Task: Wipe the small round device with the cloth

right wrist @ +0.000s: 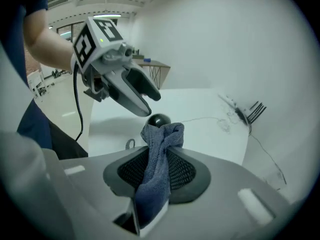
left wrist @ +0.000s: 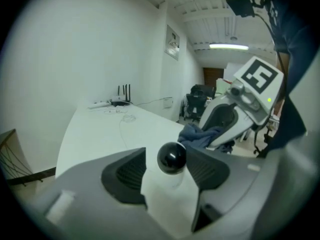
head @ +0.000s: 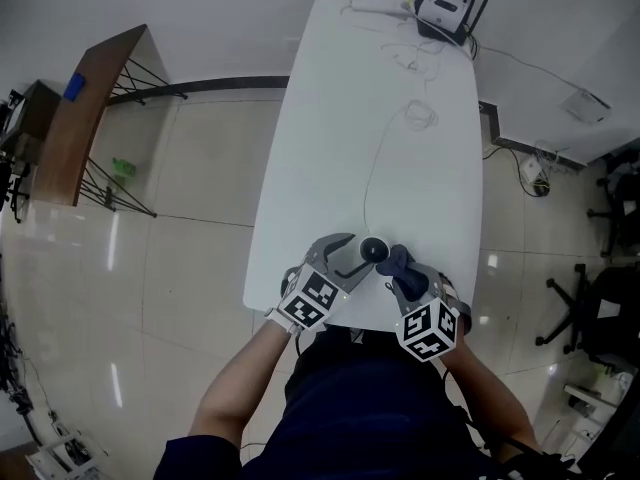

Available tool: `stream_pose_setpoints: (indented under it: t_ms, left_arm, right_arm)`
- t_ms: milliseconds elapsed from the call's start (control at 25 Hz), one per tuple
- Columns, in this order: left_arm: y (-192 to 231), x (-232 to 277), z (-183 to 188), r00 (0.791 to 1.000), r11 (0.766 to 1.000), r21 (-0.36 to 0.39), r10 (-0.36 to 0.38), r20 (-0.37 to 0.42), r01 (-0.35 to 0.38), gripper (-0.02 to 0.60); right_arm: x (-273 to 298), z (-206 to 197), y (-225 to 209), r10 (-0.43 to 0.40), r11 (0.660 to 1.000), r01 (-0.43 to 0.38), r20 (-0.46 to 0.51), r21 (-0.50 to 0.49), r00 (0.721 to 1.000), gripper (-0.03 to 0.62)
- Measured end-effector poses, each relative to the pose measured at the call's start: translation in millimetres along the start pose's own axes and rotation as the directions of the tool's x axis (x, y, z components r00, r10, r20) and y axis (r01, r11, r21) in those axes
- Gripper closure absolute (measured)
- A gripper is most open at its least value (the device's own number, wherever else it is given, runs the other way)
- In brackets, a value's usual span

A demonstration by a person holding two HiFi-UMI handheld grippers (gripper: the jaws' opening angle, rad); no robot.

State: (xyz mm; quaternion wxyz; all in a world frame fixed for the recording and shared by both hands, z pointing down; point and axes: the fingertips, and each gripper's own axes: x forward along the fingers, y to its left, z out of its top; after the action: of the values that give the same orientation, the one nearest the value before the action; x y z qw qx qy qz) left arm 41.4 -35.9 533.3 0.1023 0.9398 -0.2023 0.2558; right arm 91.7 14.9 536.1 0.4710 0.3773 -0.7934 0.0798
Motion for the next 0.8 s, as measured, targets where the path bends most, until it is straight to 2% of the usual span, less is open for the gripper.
stream_pose_setpoints:
  t_ms: [160, 280, 360, 440, 560, 640, 720, 800]
  left_arm:
    - [18.8, -4.6, 18.2, 0.999, 0.998, -0.047, 0.031, 0.042, -0.029, 0.35]
    - [34.5, -6.8, 17.6, 0.997, 0.995, -0.074, 0.072, 0.04, -0.069, 0.35]
    - [39.3, -7.2, 14.7, 0.996, 0.992, -0.097, 0.085, 0.036, -0.081, 0.35]
    - [39.2, -6.2, 10.6, 0.996, 0.991, -0.105, 0.085, 0.026, -0.082, 0.35]
    - [33.8, -2.8, 2.0, 0.998, 0.991, -0.11, 0.07, 0.006, -0.069, 0.35]
    - [29.0, -0.4, -4.3, 0.998, 0.991, -0.119, 0.058, -0.002, -0.058, 0.35]
    - [23.6, 2.2, -7.7, 0.999, 0.991, -0.128, 0.045, -0.005, -0.045, 0.35]
    - [18.8, 4.4, -8.8, 0.999, 0.991, -0.13, 0.034, -0.008, -0.035, 0.35]
  right_arm:
    - [-17.0, 37.9, -1.6, -0.108, 0.984, 0.12, 0.099, -0.128, 0.989, 0.482]
    - [-2.6, 48.3, 11.9, -0.106, 0.966, 0.125, 0.093, -0.227, 0.99, 0.482]
    - [4.6, 45.6, 19.3, -0.101, 0.959, 0.117, 0.075, -0.259, 0.992, 0.482]
    - [4.9, 37.8, 20.3, -0.104, 0.969, 0.115, 0.062, -0.217, 0.993, 0.48]
    - [0.3, 18.9, 16.0, -0.091, 0.995, 0.093, 0.027, -0.045, 0.995, 0.48]
    - [1.7, 4.8, 19.1, -0.059, 0.997, 0.06, -0.007, 0.048, 0.998, 0.48]
    - [6.5, -5.8, 25.0, -0.031, 0.996, 0.034, -0.034, 0.086, 0.999, 0.48]
    - [14.0, -12.9, 29.1, -0.024, 0.997, 0.028, -0.057, 0.077, 0.998, 0.48]
